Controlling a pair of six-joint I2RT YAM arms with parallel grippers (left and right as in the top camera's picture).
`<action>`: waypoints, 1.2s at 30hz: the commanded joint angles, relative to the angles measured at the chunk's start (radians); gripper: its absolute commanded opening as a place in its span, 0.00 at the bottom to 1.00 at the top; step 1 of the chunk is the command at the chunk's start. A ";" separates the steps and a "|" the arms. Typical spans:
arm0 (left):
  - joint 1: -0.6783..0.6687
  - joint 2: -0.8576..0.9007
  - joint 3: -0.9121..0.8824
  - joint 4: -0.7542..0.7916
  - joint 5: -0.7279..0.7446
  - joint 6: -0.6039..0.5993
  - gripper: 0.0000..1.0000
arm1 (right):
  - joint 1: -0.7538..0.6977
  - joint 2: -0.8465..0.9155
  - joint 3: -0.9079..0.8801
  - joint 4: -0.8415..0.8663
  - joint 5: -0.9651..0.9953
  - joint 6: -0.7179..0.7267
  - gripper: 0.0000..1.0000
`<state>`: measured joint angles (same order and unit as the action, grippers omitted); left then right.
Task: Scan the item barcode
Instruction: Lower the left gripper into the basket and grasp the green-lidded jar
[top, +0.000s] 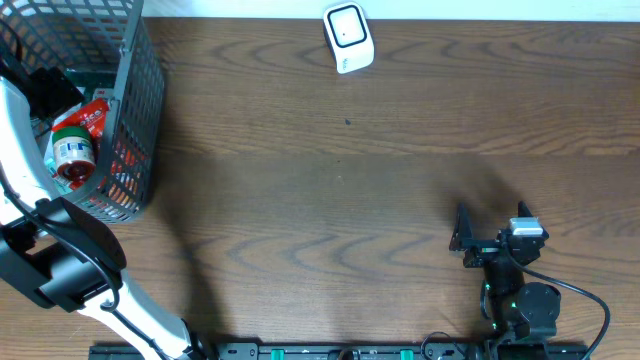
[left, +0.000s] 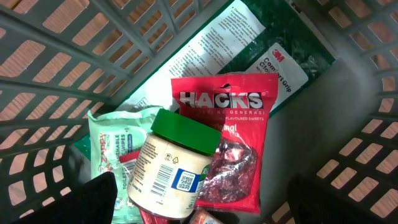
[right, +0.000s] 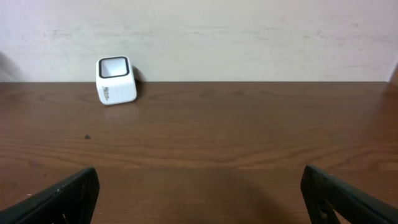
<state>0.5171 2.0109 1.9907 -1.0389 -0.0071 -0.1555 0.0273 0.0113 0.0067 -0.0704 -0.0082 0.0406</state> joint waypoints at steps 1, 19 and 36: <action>0.005 0.011 0.007 0.001 -0.013 0.016 0.88 | -0.004 -0.005 -0.002 -0.003 -0.001 -0.005 0.99; 0.005 0.011 0.007 0.007 -0.013 0.017 0.88 | -0.004 -0.005 -0.002 -0.003 -0.001 -0.005 0.99; 0.005 0.011 0.007 0.074 -0.013 0.077 0.88 | -0.004 -0.005 -0.002 -0.003 -0.001 -0.005 0.99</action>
<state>0.5171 2.0109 1.9907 -0.9752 -0.0071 -0.1097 0.0273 0.0113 0.0067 -0.0704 -0.0082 0.0406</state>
